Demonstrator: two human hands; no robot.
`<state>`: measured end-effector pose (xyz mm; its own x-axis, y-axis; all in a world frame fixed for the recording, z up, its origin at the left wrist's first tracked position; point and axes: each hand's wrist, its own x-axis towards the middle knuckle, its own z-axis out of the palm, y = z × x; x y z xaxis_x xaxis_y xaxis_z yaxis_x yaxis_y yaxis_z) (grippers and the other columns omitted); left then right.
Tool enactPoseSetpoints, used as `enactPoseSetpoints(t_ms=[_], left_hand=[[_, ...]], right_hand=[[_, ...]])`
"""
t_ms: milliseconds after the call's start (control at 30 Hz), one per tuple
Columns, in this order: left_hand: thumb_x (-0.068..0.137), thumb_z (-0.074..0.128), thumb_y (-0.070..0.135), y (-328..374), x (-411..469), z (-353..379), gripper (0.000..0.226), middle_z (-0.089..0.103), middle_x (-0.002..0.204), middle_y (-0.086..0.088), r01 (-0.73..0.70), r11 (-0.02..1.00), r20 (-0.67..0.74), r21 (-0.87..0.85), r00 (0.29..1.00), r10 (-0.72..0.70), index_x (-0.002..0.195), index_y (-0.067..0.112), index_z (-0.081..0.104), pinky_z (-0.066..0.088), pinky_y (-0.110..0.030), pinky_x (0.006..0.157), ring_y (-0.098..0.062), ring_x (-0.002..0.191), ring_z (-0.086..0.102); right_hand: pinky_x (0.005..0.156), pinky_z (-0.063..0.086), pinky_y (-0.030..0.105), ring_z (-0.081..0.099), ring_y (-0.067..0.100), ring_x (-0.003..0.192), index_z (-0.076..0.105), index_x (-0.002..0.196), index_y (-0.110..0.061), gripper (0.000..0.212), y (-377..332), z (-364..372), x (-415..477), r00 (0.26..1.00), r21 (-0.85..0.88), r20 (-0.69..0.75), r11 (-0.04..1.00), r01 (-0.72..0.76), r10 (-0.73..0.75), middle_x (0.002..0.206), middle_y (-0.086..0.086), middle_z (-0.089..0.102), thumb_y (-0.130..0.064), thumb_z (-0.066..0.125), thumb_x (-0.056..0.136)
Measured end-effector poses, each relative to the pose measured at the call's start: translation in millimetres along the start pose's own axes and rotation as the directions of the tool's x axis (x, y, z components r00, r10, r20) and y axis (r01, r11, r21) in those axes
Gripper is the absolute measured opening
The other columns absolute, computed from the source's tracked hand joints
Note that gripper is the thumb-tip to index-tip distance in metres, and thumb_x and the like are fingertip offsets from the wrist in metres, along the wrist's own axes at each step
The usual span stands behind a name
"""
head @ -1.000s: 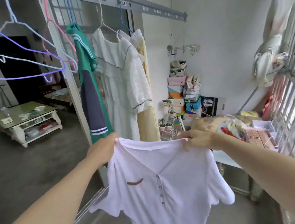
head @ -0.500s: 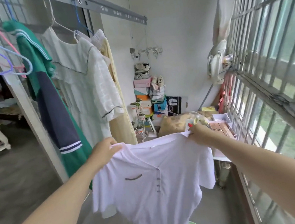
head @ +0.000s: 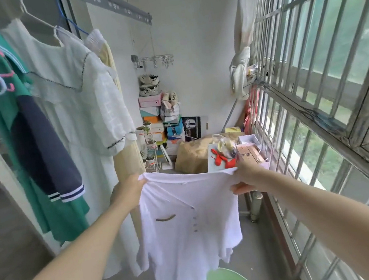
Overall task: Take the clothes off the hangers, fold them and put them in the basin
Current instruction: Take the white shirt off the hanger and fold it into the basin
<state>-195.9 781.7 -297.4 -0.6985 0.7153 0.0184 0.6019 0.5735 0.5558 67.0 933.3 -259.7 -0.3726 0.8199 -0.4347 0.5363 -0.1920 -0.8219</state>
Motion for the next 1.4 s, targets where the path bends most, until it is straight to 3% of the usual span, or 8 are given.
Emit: enactPoseSetpoints(t_ms=[100,200,367,700,767,900,1300,1400], left_hand=[[0.1,0.039,0.025,11,2,7,0.024,0.058,0.092,-0.015,0.149,0.891,0.11,-0.429,0.988,-0.112,0.119,0.01,0.046,0.05,-0.027,0.039,-0.026,0.047,0.064],[0.102,0.033,0.023,15,8,16,0.04,0.056,0.114,-0.029,0.26,0.728,0.228,-0.634,0.963,-0.145,0.139,0.006,0.032,0.053,-0.026,0.04,-0.021,0.045,0.066],[0.1,0.031,0.019,22,11,25,0.037,0.051,0.079,-0.006,0.258,0.781,0.215,-0.569,0.963,-0.163,0.133,0.005,0.04,0.027,-0.016,0.037,-0.018,0.048,0.067],[0.091,0.039,0.008,49,7,28,0.022,0.056,0.104,-0.012,0.313,0.79,0.36,-0.527,0.924,-0.125,0.111,0.005,0.046,0.052,-0.033,0.065,-0.032,0.082,0.07],[0.088,0.043,0.009,49,8,28,0.003,0.053,0.078,-0.009,0.184,0.921,0.234,-0.343,0.966,-0.105,0.087,0.01,0.046,0.042,-0.031,0.064,-0.036,0.089,0.068],[0.091,0.037,0.019,42,14,27,0.018,0.048,0.091,-0.008,0.033,0.994,-0.008,0.102,0.999,-0.033,0.073,0.016,0.039,0.036,-0.029,0.067,-0.029,0.09,0.054],[0.101,0.033,0.02,46,13,41,0.013,0.049,0.084,-0.012,-0.056,0.988,-0.218,0.147,0.972,0.087,0.092,0.011,0.032,0.038,-0.036,0.062,-0.034,0.075,0.05],[0.1,0.033,0.015,51,16,42,0.011,0.055,0.088,-0.017,-0.009,0.995,-0.131,-0.098,0.991,-0.004,0.091,0.009,0.035,0.054,-0.043,0.06,-0.036,0.064,0.064]], right_hand=[[0.069,0.059,0.032,0.068,0.025,0.071,0.052,0.086,-0.007,0.013,3,4,-4,0.997,0.192,0.036,0.98,0.053,-0.061,0.082,0.018,0.065,0.004,0.049,0.093],[0.071,0.06,0.034,0.069,0.026,0.075,0.051,0.101,-0.002,0.009,7,8,-4,0.998,0.308,0.019,0.95,0.053,-0.062,0.099,0.022,0.067,-0.004,0.042,0.098],[0.084,0.052,0.038,0.064,0.036,0.106,0.051,0.108,-0.005,0.014,12,9,3,0.999,0.422,0.003,0.906,0.028,-0.032,0.11,0.021,0.063,-0.008,0.047,0.096],[0.061,0.059,0.024,0.069,0.023,0.077,0.054,0.077,0.0,0.012,22,-4,16,0.999,0.33,-0.018,0.943,0.047,-0.044,0.093,0.019,0.065,0.007,0.058,0.085],[0.062,0.059,0.027,0.071,0.026,0.08,0.056,0.082,-0.001,0.007,24,-7,20,0.997,0.262,-0.047,0.962,0.074,-0.064,0.095,0.025,0.07,0.0,0.059,0.087],[0.067,0.06,0.031,0.072,0.028,0.082,0.059,0.088,-0.001,0.009,23,-11,24,0.992,0.216,-0.078,0.97,0.113,-0.098,0.09,0.025,0.071,-0.008,0.054,0.092],[0.061,0.059,0.03,0.072,0.03,0.082,0.051,0.111,0.001,0.019,21,-22,28,0.984,0.32,-0.117,0.933,0.165,-0.134,0.101,0.025,0.068,-0.011,0.045,0.098],[0.064,0.06,0.032,0.072,0.032,0.082,0.052,0.114,0.002,0.024,23,-22,30,0.984,0.329,-0.12,0.93,0.165,-0.132,0.1,0.024,0.068,-0.015,0.046,0.098]])
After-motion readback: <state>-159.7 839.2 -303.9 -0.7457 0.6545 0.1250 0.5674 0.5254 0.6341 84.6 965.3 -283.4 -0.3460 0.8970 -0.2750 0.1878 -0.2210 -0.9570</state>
